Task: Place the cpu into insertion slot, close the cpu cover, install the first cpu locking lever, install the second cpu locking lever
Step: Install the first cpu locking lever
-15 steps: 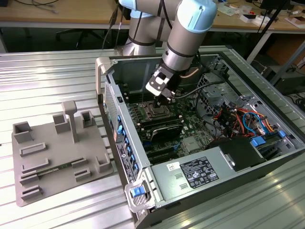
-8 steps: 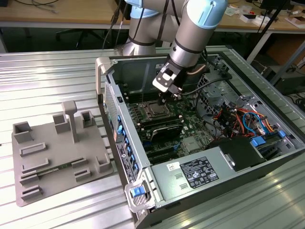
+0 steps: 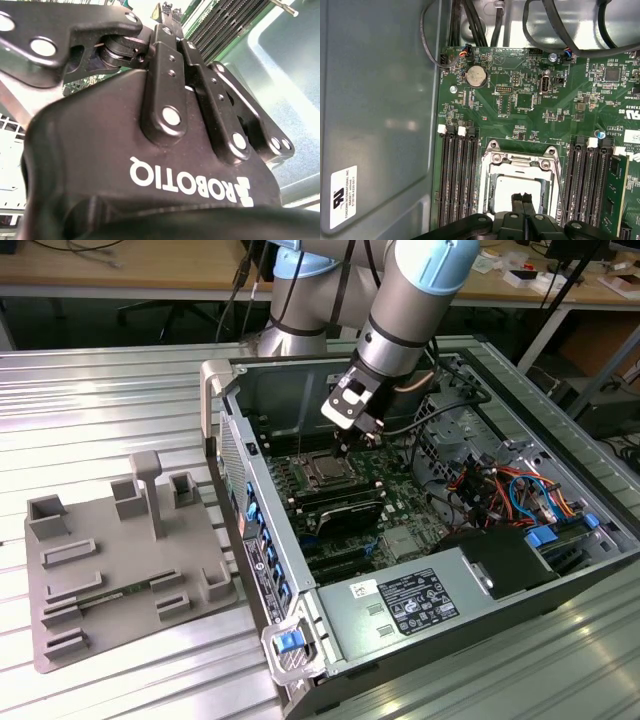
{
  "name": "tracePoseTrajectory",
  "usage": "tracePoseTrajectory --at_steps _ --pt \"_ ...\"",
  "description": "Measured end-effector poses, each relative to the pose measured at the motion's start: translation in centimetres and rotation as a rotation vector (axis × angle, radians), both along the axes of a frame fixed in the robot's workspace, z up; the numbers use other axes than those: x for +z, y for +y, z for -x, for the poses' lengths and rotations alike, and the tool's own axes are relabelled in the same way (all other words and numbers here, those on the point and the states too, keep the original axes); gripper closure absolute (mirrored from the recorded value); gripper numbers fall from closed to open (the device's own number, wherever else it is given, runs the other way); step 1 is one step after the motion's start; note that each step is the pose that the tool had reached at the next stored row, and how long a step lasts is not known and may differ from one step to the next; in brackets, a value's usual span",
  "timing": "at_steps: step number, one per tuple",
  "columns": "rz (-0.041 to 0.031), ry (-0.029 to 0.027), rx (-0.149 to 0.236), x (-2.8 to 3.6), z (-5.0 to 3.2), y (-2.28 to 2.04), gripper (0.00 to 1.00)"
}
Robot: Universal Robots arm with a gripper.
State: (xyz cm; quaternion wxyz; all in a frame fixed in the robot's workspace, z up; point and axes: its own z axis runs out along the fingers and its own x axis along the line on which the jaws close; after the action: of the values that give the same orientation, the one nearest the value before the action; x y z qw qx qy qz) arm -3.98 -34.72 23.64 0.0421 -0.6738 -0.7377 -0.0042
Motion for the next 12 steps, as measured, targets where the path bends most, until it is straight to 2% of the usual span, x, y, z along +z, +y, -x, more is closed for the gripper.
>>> tracePoseTrajectory --at_steps 4,12 --pt "0.0000 0.0000 0.000 -0.02 -0.02 0.00 0.89" --pt "0.0000 -0.0001 0.000 -0.02 0.45 0.00 0.89"
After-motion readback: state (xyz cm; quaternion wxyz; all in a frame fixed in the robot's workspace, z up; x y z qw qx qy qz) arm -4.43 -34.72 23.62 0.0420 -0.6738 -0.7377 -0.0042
